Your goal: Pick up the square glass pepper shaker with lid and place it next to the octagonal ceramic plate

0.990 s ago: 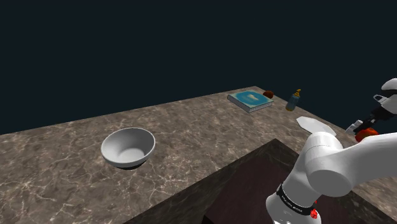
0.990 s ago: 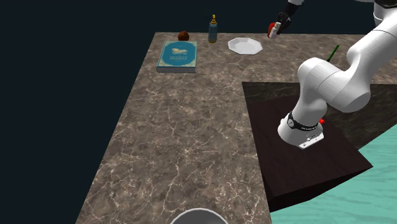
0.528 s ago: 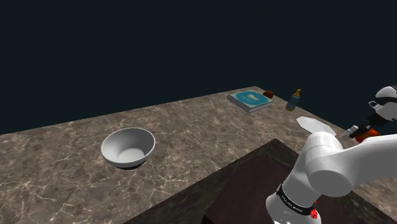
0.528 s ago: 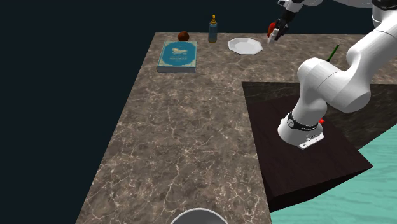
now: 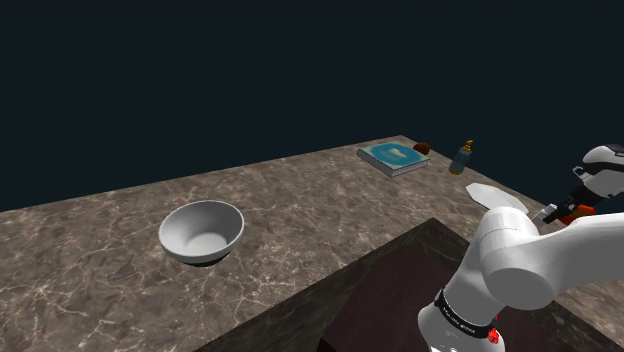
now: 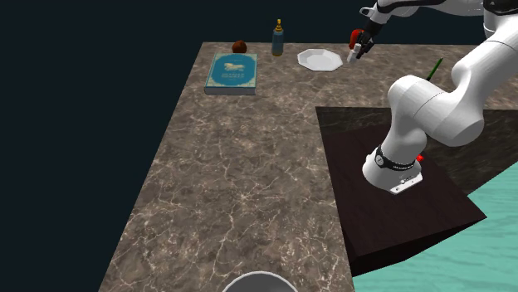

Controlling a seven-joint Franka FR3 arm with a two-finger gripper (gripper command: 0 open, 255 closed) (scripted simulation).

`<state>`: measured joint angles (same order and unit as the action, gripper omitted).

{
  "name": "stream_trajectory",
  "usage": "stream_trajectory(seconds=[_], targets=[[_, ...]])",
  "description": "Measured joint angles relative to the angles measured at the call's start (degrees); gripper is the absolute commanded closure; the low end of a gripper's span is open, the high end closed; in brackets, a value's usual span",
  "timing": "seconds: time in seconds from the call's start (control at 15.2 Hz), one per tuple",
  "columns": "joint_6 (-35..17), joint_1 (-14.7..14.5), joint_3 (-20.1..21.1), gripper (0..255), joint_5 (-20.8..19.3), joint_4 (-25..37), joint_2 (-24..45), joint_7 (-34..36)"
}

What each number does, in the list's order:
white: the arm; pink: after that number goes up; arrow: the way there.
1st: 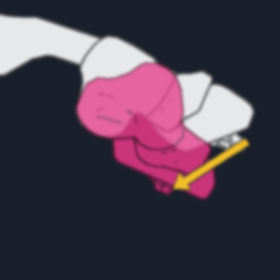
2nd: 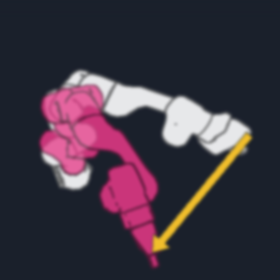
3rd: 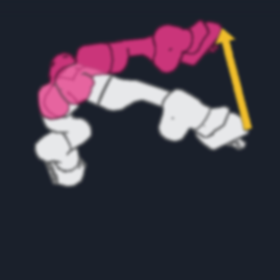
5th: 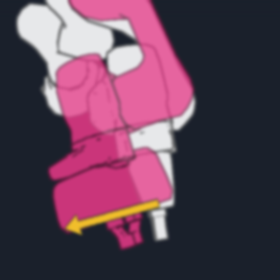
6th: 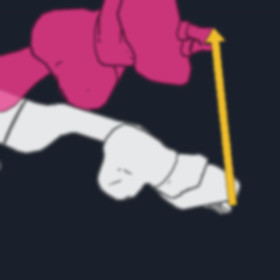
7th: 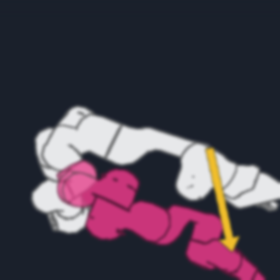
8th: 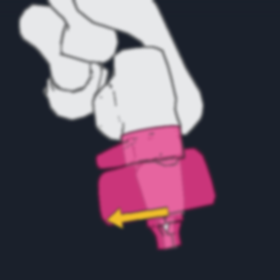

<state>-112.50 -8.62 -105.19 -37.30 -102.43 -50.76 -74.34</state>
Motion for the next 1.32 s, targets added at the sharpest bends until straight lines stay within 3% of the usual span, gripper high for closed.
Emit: stream_trajectory(seconds=[0.2,0.26,0.66,0.99,1.32], targets=[[-0.06,-0.01,-0.05,255,-0.04,-0.02,-0.03,0.0],[-0.06,-0.01,-0.05,0,-0.04,-0.02,-0.03,0.0],[-0.06,-0.01,-0.05,0,-0.04,-0.02,-0.03,0.0],[4.73,1.32,2.82,0,2.43,3.3,1.9,-1.52],[5.38,1.48,3.21,0,2.77,3.7,2.15,-1.69]])
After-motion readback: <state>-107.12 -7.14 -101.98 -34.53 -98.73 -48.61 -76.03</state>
